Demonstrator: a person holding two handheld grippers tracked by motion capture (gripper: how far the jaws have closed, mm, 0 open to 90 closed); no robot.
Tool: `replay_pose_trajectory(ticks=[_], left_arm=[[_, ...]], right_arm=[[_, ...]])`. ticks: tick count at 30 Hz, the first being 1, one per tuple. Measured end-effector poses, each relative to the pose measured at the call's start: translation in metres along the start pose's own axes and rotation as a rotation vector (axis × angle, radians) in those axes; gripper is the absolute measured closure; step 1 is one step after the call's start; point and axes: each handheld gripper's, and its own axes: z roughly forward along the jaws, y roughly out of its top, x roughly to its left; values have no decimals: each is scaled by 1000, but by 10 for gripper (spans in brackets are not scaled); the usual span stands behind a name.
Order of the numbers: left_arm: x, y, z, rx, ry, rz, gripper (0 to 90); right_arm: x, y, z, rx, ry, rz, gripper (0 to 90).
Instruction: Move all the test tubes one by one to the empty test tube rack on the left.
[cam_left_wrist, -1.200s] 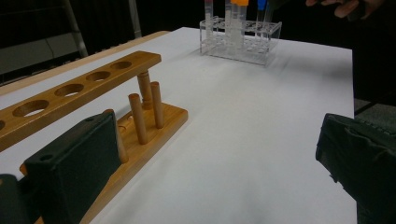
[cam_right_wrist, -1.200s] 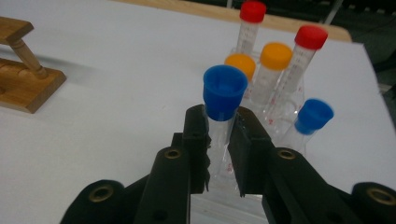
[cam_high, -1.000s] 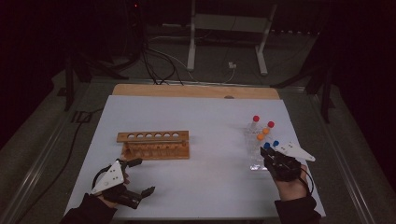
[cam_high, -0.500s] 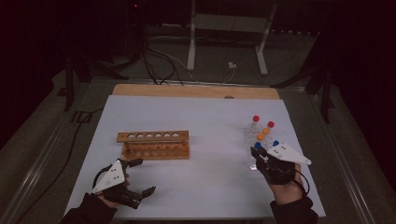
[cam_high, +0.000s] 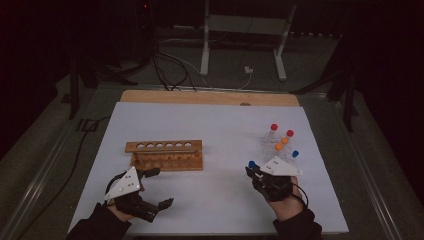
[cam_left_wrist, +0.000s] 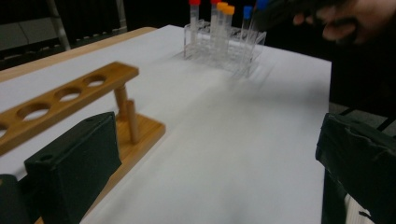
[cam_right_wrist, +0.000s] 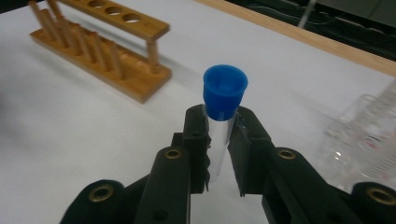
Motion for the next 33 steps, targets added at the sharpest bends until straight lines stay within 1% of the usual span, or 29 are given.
replay_pose_trajectory(ticks=[1,2,3,4,5,8,9,10,11,12,13,14,18,21,22,24,27,29,30,32,33], left_arm=[[-1,4,2,0,-11,6,5],[-3,7,4,0,-15,12,5],[-4,14,9,4,-25,16,5],[-4,14,9,4,-25,16,5],[-4,18,11,4,-32,14,5],[-2,26,20,19,-43,9,5],[-1,28,24,30,-38,3,5],[0,30,28,31,-46,1,5],[0,32,31,32,-58,-3,5],[0,37,37,30,-65,-1,5],[0,37,37,30,-65,-1,5],[0,39,40,26,-78,-6,5],[-2,48,51,18,-96,9,5],[-2,56,57,7,-116,9,5],[-3,60,62,-1,-134,5,6],[-4,63,65,-4,-138,9,12],[-7,69,72,-10,-162,19,20],[-9,72,78,-12,-185,26,29],[-10,73,81,-9,-186,29,47],[-13,75,88,-2,-193,37,53],[-14,76,91,1,-189,42,66]], right_arm=[[0,0,0,0,0,0,767],[4,0,2,2,17,-7,767],[6,1,3,3,22,-9,767],[6,1,3,3,22,-9,767],[10,1,5,6,34,-18,767],[13,1,7,8,46,-26,767],[15,1,7,9,52,-34,767],[18,2,8,8,58,-36,767],[18,2,8,8,58,-36,767],[20,2,10,10,67,-45,767],[22,2,10,9,70,-49,767],[23,2,11,10,73,-53,767],[26,3,12,11,86,-59,767],[29,3,13,12,98,-63,767],[31,3,14,13,104,-72,767],[33,3,14,13,110,-76,767],[34,3,14,13,115,-76,767],[34,4,14,11,119,-77,767],[34,4,13,8,120,-76,767],[34,4,13,7,121,-75,767],[35,4,12,7,123,-78,767]])
